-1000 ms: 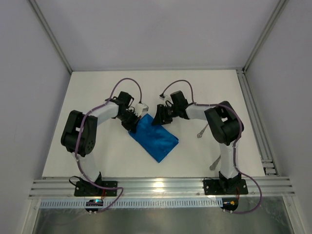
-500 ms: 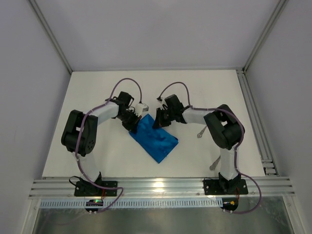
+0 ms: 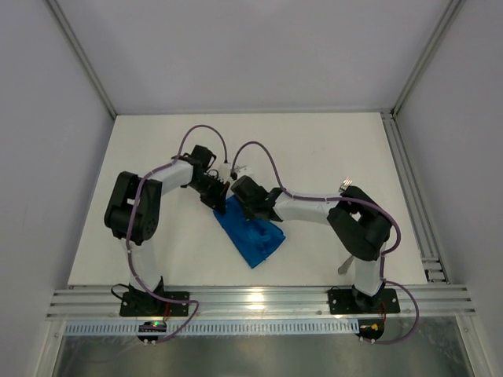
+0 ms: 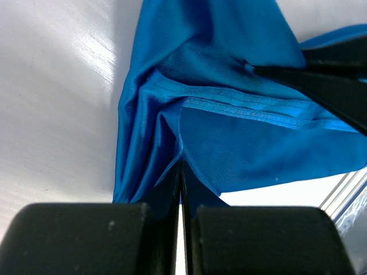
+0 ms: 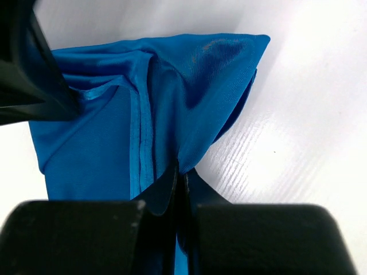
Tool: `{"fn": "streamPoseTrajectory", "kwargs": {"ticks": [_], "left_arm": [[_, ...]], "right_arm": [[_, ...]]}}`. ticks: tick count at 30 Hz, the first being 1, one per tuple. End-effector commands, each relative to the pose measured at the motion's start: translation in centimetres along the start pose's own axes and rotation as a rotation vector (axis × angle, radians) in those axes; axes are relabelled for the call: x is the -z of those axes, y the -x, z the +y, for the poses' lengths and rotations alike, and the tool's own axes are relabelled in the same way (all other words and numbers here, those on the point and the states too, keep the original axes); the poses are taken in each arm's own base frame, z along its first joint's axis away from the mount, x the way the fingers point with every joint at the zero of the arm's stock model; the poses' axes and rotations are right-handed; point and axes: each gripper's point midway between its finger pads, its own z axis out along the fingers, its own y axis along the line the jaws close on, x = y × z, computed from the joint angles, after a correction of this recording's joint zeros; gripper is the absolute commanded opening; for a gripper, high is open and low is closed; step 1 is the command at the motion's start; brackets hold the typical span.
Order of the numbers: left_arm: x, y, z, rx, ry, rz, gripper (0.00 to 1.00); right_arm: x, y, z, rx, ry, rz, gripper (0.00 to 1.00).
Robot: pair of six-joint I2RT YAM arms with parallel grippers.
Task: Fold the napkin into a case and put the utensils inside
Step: Fold the 2/3-rectangle-folded napkin at the center of the board.
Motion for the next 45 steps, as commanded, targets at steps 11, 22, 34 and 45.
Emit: {"fn": "streamPoseTrajectory", "kwargs": {"ticks": [11,22,34,45], "left_arm": [[-1.3,-0.6,1.1,0.028,0.008,0.041,0.0],[-1.3,-0.8,1.0,0.036,0.0,0.046,0.0],[-1.4,-0.9,0.8,0.038,-0.007,0.048,0.0],[-1.5,-1.1,0.9,0.042,-0.005,0.056,0.0]], "right_arm": [[2.9,2.6,4.1,-0.042,0.135,-0.083,0.21],[3.1,2.2,3.4,-0.109,0.109,-0.094,0.36],[3.3,2.3,4.0,-0.195,0.146,-0.105,0.42],[3.0,1.2,2.4,-0.322,0.266,-0.12,0.45]]}}
